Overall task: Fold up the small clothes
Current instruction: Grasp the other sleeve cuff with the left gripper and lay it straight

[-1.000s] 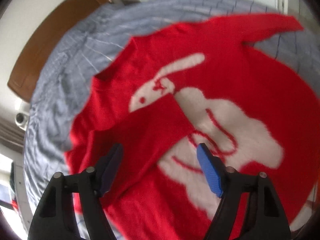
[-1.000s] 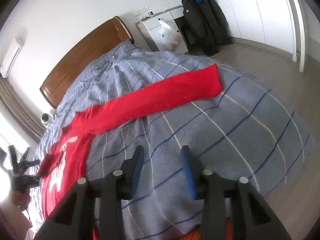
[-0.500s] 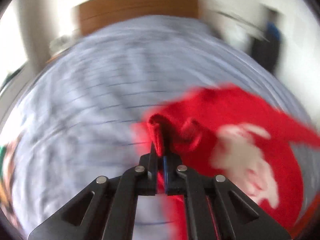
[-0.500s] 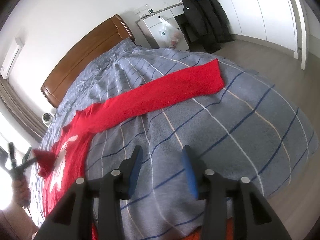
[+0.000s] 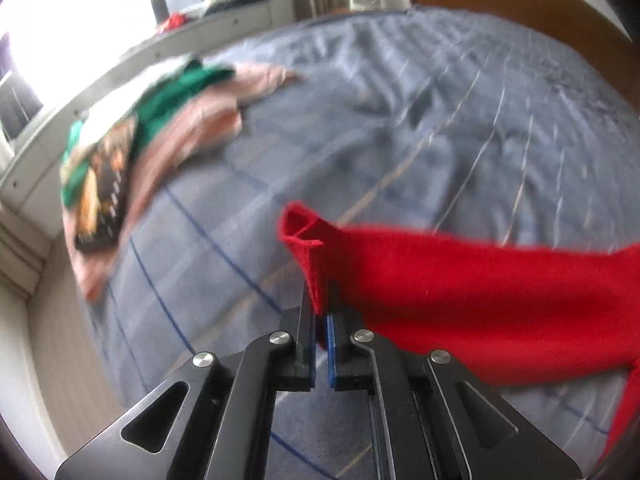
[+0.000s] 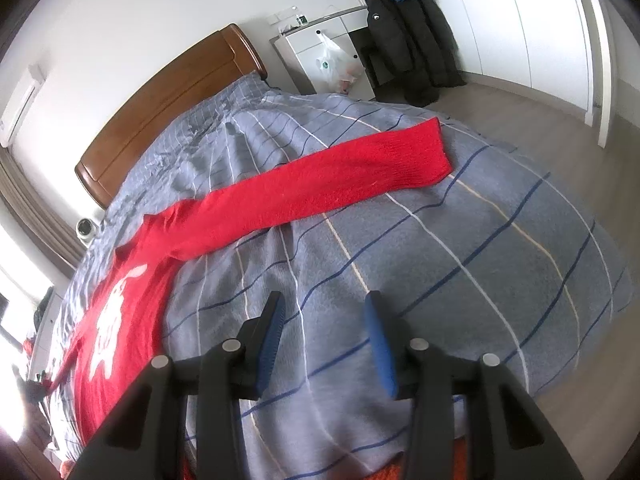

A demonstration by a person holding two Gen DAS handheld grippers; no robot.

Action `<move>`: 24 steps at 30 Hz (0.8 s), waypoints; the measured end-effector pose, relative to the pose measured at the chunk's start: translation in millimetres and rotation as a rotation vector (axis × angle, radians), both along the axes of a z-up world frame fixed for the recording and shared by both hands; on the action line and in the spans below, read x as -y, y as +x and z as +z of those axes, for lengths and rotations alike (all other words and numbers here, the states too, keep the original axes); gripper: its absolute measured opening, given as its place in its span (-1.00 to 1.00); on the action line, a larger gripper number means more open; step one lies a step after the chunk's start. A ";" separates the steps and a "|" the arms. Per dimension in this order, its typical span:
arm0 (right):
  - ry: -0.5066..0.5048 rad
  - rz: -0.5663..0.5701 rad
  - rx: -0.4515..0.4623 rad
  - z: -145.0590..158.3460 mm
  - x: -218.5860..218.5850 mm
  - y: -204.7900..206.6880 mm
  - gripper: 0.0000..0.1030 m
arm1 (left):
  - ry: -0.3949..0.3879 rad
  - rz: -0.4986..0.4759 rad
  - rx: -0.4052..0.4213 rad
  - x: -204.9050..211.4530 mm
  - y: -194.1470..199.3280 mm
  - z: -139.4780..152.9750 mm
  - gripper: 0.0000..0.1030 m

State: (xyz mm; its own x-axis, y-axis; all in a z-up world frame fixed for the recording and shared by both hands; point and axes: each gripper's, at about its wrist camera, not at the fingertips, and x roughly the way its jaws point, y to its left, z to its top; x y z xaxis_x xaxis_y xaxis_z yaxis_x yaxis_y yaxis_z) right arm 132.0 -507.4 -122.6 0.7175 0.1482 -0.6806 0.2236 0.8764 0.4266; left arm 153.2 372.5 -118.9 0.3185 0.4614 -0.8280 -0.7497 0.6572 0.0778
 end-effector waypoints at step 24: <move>0.007 0.329 -0.089 24.0 -59.0 -14.7 0.30 | -0.172 -0.506 0.080 150.4 -102.0 42.3 0.31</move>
